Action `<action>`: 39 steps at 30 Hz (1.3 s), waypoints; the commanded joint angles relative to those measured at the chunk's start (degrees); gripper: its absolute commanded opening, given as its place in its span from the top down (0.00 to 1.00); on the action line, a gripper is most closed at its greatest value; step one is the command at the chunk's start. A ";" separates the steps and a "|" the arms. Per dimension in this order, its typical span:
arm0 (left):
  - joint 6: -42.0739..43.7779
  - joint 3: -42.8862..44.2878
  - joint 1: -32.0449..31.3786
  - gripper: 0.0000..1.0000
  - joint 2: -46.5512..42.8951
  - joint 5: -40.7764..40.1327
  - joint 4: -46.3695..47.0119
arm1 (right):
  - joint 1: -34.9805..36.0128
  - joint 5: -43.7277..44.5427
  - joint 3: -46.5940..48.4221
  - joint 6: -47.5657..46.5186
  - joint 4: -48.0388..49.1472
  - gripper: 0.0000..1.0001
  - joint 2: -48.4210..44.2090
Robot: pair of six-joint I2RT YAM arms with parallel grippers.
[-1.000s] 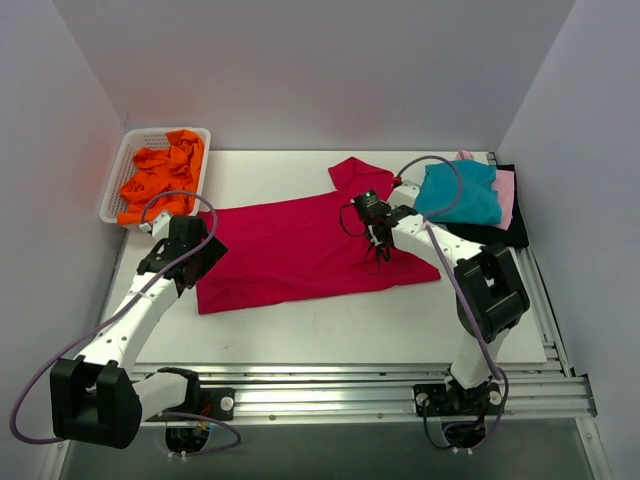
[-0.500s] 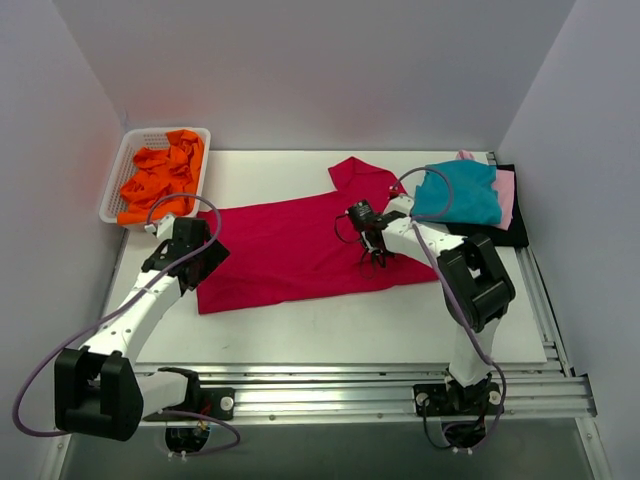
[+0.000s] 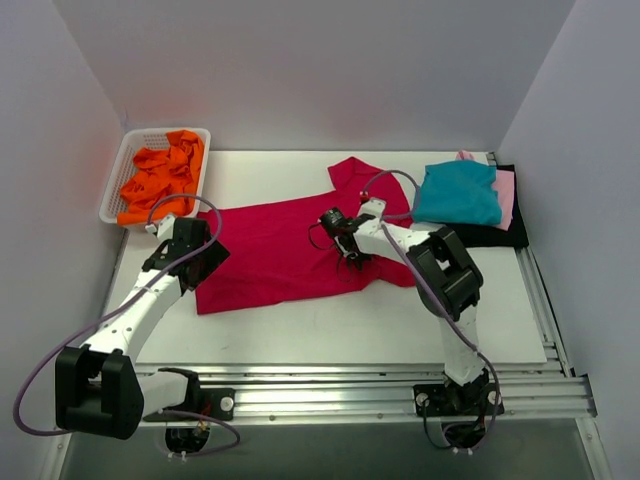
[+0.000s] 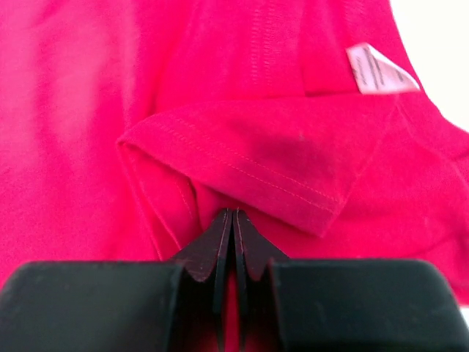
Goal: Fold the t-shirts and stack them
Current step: Fold the flattened tshirt in 1/3 of the way
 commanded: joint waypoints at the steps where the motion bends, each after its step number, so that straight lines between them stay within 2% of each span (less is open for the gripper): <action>1: 1.12 -0.16 0.59 0.16 -1.44 -0.98 1.72 | 2.68 1.27 5.35 1.58 -4.79 1.00 2.19; 12: 1.30 -0.24 0.77 0.16 -3.03 -1.94 0.93 | 5.94 6.81 31.80 -2.55 -15.60 1.00 10.97; 15: 1.30 -0.51 0.86 0.16 -3.12 -2.03 1.37 | 5.68 5.69 32.01 -7.72 -9.91 0.98 9.15; 16: 1.30 -0.25 0.86 0.16 -2.94 -1.77 1.37 | 5.33 5.32 31.04 -8.52 -8.67 0.88 8.35; 18: 1.47 -0.07 0.86 0.16 -2.85 -1.77 0.94 | 4.45 6.71 26.65 -8.62 -7.96 0.61 5.55; 19: 1.48 -0.07 0.86 0.16 -2.85 -1.59 0.93 | 4.01 7.60 24.55 -8.18 -8.22 0.34 4.31; 20: 1.65 -0.24 0.86 0.16 -2.94 -1.51 0.93 | 3.48 8.13 22.18 -6.61 -8.40 0.22 2.91; 22: 1.65 -0.68 0.86 0.16 -3.55 -1.24 1.54 | 1.73 8.22 13.31 -5.02 -7.87 0.14 -2.10; 24: 1.48 -1.21 0.77 0.17 -3.73 -0.80 2.42 | 0.50 7.78 4.19 -2.92 -5.68 0.14 -7.62; 28: 1.39 -1.82 0.68 0.17 -3.64 0.34 3.48 | 0.67 6.64 -6.03 -0.01 -4.35 0.16 -13.53; 33: 1.39 -2.00 0.33 0.19 -3.20 0.78 3.65 | 1.55 7.17 -12.99 3.51 -6.03 0.18 -19.32; 36: 1.39 -2.26 0.15 0.19 -3.29 0.96 4.18 | 0.49 3.76 -18.70 3.43 -1.99 0.34 -22.32; 37: 1.30 -2.27 0.07 0.19 -3.20 0.96 4.27 | -0.12 2.00 -20.11 2.82 1.85 0.51 -22.68; 39: 1.30 -2.27 -0.11 0.20 -2.94 1.04 4.45 | -3.10 -3.78 -23.72 0.88 5.39 0.61 -22.25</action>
